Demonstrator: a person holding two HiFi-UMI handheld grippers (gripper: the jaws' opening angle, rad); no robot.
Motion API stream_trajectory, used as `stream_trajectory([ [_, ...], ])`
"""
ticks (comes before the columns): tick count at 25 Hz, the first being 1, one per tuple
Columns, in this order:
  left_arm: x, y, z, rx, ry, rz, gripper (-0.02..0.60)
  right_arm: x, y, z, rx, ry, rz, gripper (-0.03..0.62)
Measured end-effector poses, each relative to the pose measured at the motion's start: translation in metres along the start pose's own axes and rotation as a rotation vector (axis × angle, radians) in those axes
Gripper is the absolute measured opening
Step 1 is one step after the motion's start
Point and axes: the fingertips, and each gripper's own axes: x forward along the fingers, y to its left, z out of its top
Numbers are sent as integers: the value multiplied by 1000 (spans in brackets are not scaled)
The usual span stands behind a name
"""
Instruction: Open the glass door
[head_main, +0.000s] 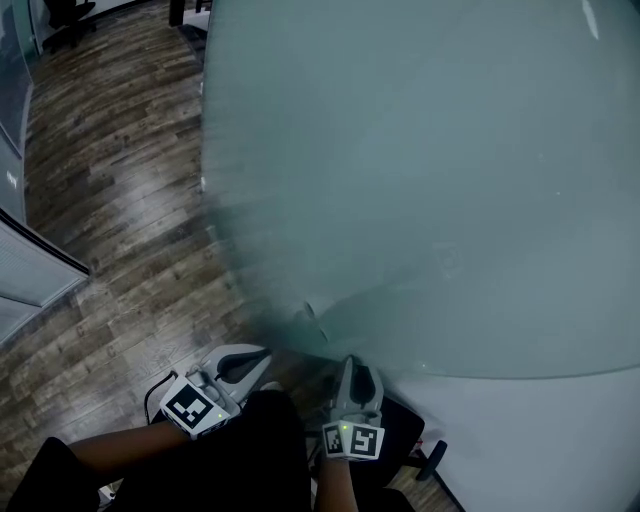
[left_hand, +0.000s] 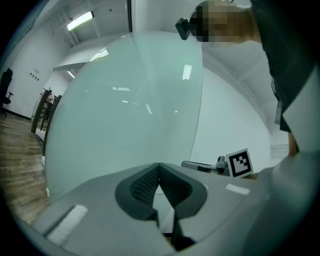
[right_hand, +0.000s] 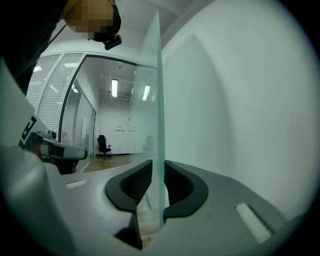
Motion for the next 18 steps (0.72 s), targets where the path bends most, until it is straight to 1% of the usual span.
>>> stream_trajectory([
  [2, 4, 2, -2, 9, 6, 6, 0, 2, -7, -1, 2, 5, -2, 78],
  [7, 14, 0, -4, -1, 24, 19, 0, 6, -23, 3, 8, 3, 11, 80],
  [11, 21, 8, -3, -38, 29, 70, 0, 13, -36, 6, 18, -2, 16, 81],
  [14, 28, 9, -2, -37, 29, 92, 0, 19, -46, 8, 29, -10, 25, 84],
  [18, 34, 13, 4, -54, 2, 124, 0, 27, -55, 12, 39, -13, 41, 84],
])
